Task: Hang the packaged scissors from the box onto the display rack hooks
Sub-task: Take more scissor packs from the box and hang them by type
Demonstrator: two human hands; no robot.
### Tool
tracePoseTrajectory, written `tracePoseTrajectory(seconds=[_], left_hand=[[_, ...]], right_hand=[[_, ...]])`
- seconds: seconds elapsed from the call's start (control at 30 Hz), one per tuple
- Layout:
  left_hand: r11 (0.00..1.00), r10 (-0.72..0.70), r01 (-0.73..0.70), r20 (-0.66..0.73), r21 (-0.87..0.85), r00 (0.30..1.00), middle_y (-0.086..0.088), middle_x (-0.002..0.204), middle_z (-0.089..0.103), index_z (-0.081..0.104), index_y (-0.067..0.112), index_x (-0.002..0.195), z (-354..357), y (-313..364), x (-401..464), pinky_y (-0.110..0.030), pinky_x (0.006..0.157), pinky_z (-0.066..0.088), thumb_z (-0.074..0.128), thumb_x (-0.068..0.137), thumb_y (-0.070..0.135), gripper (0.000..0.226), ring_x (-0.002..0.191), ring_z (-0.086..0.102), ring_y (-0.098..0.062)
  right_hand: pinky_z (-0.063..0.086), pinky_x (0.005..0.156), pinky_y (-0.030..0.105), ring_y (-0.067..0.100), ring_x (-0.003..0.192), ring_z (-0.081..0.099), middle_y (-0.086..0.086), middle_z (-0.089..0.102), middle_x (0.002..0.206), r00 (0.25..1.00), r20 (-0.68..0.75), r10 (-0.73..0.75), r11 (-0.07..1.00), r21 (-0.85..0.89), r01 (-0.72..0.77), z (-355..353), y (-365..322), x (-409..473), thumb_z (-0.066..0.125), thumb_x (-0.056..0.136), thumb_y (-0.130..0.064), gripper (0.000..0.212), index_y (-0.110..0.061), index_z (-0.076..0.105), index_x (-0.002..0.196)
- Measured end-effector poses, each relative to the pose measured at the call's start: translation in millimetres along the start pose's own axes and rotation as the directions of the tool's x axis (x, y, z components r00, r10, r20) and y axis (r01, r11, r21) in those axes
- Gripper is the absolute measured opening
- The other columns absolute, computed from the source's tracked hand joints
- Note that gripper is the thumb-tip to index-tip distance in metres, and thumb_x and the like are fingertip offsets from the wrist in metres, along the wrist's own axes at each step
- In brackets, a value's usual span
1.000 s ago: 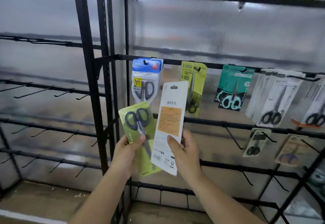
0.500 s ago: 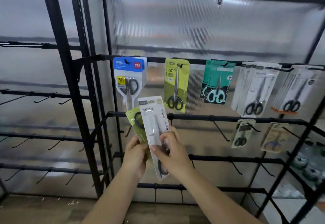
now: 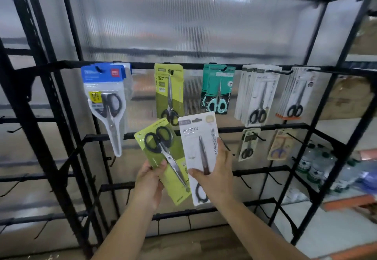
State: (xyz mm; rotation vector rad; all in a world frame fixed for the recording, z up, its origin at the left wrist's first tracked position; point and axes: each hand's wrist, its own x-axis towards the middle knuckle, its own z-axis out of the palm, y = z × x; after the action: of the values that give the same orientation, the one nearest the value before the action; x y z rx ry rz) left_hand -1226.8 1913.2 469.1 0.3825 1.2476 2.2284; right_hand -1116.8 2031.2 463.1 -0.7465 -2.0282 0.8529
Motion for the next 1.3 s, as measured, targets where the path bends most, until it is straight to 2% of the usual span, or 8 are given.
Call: tracePoseTrajectory(seconds=[0.23,0.43,0.57,0.67,0.77,0.97,1.1,1.3], left_hand=[[0.989,-0.144,0.141,0.057,0.047,0.988,0.004,0.08,0.075,0.065,0.023,0.093,57,-30,23,-0.039,0.075,0.049,0.052,0.091,0.001,0.026,0.076,0.066,-0.02],[0.986,-0.164,0.161,0.085,0.047,0.983,0.003,0.08,0.075,0.063,0.022,0.091,113,-45,39,-0.038,0.066,0.047,0.051,0.092,0.001,0.024,0.071,0.069,-0.018],[0.991,-0.135,0.132,0.106,0.038,0.985,0.005,0.077,0.075,0.063,0.018,0.095,149,-50,49,-0.031,0.061,0.048,0.051,0.092,-0.001,0.023,0.064,0.071,-0.01],[0.995,-0.094,0.09,0.095,0.04,0.991,0.005,0.079,0.075,0.065,0.019,0.092,168,-54,58,-0.029,0.06,0.048,0.051,0.092,-0.001,0.025,0.065,0.07,-0.01],[0.996,-0.085,0.082,0.053,0.045,0.995,0.005,0.077,0.075,0.066,0.02,0.092,181,-60,66,-0.03,0.06,0.047,0.052,0.091,-0.001,0.025,0.064,0.07,-0.011],[0.995,-0.07,0.07,0.0,0.076,0.998,0.002,0.082,0.075,0.066,0.019,0.093,193,-70,78,-0.035,0.066,0.047,0.052,0.09,-0.002,0.025,0.072,0.07,-0.018],[0.996,-0.049,0.053,-0.065,0.072,0.997,0.002,0.077,0.074,0.065,0.018,0.089,191,-71,86,-0.036,0.069,0.047,0.052,0.09,-0.002,0.024,0.078,0.065,-0.021],[0.997,-0.016,0.024,-0.118,0.069,0.993,0.003,0.077,0.074,0.067,0.017,0.089,192,-69,92,-0.038,0.071,0.046,0.052,0.09,-0.003,0.025,0.082,0.062,-0.022]], right_hand=[[0.036,0.095,0.034,0.022,0.124,0.037,0.005,0.031,0.14,0.968,-0.239,0.083,0.993,-0.059,-0.1,-86,50,36,0.078,0.072,-0.026,0.1,-0.027,0.014,0.148],[0.037,0.088,0.028,0.007,0.109,0.037,-0.004,0.034,0.131,0.922,-0.38,0.077,0.997,0.005,-0.081,-157,68,90,0.072,0.079,-0.017,0.087,-0.034,0.019,0.146],[0.04,0.081,0.017,-0.005,0.096,0.046,-0.001,0.035,0.133,0.924,-0.381,0.033,0.999,0.031,-0.023,-194,68,132,0.072,0.078,-0.019,0.084,-0.037,0.022,0.144],[0.037,0.054,0.003,-0.014,0.076,0.05,-0.009,0.03,0.121,0.944,-0.325,0.06,0.998,0.049,-0.047,-206,73,156,0.071,0.079,-0.02,0.085,-0.038,0.021,0.145],[0.03,0.061,0.011,-0.002,0.079,0.04,-0.014,0.025,0.113,0.973,-0.217,0.077,0.997,0.036,-0.07,-209,86,164,0.071,0.079,-0.027,0.089,-0.043,0.014,0.146],[0.031,0.068,0.005,-0.004,0.084,0.039,-0.013,0.028,0.114,0.987,-0.164,0.0,1.0,0.028,0.005,-213,96,169,0.071,0.08,-0.03,0.091,-0.04,0.01,0.147],[0.034,0.09,0.019,0.003,0.103,0.039,-0.013,0.029,0.118,0.988,-0.148,-0.051,0.998,0.026,0.055,-219,95,166,0.072,0.078,-0.032,0.092,-0.036,0.012,0.148],[0.027,0.07,-0.011,-0.037,0.085,0.03,-0.03,0.03,0.101,0.988,-0.132,-0.086,0.995,0.029,0.091,-228,93,166,0.073,0.077,-0.032,0.091,-0.034,0.016,0.147]])
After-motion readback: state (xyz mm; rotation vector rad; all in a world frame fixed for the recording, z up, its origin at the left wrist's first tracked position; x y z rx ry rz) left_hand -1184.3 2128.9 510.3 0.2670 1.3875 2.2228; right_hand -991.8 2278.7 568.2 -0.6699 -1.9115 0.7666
